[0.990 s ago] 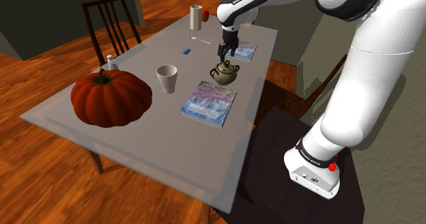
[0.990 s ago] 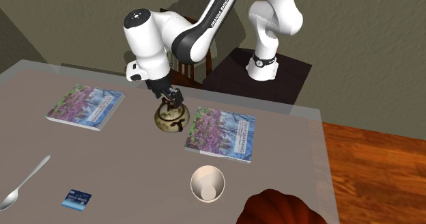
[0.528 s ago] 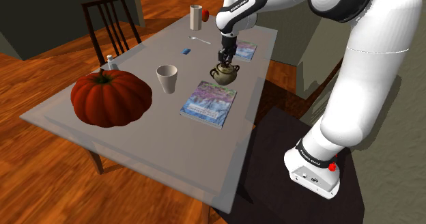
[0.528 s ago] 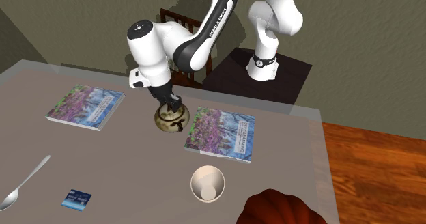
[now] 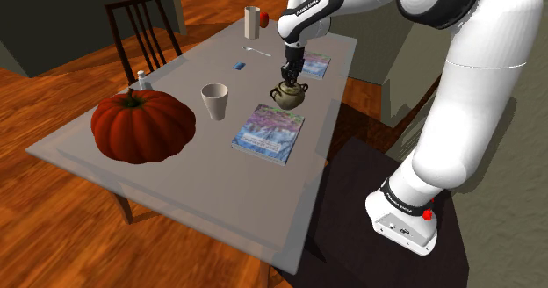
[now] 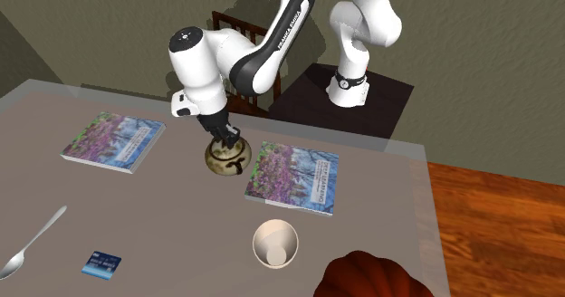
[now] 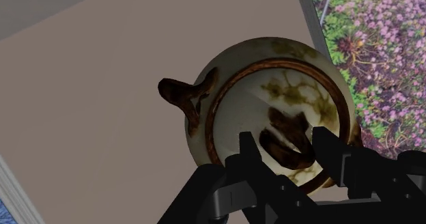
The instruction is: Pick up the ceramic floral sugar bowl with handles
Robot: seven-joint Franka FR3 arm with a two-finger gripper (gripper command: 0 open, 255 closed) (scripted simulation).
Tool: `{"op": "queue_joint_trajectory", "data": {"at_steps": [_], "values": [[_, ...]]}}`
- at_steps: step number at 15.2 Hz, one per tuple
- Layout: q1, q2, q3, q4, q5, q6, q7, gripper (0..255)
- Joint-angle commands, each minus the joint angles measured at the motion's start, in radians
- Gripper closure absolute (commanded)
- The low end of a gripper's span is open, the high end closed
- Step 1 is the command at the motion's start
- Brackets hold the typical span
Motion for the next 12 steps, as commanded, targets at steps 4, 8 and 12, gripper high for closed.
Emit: {"op": "queue_joint_trajectory", "data": {"at_steps": [4, 8, 12], "values": [[0.002, -0.02, -0.002, 0.015, -0.006, -0.035, 0.005, 255], [0.004, -0.046, -0.004, 0.035, -0.012, -0.081, 0.008, 255], [0.006, -0.07, -0.006, 0.059, -0.018, -0.128, 0.011, 255]]}}
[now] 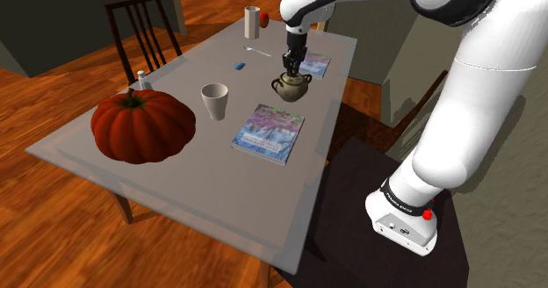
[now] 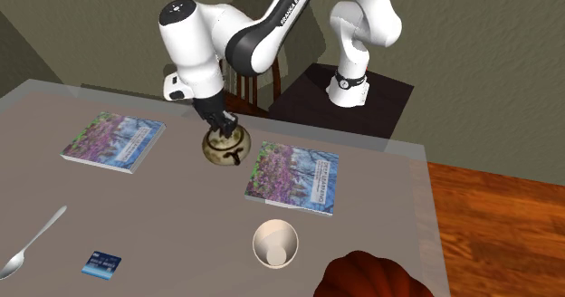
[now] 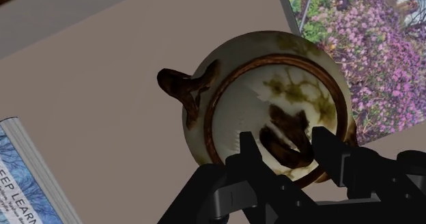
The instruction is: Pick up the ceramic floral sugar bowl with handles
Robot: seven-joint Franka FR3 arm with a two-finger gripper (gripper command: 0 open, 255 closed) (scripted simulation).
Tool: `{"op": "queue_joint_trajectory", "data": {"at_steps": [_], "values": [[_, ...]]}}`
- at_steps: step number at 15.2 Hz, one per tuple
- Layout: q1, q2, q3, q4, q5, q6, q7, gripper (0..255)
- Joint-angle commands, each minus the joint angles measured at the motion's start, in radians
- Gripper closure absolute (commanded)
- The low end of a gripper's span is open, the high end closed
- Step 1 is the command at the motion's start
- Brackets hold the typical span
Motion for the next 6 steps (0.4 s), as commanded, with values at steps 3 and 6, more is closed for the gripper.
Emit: {"op": "queue_joint_trajectory", "data": {"at_steps": [3, 6], "values": [[0.0, -0.019, -0.002, 0.032, -0.005, -0.049, 0.002, 255], [0.001, -0.025, -0.002, 0.04, -0.006, -0.063, 0.002, 255]]}}
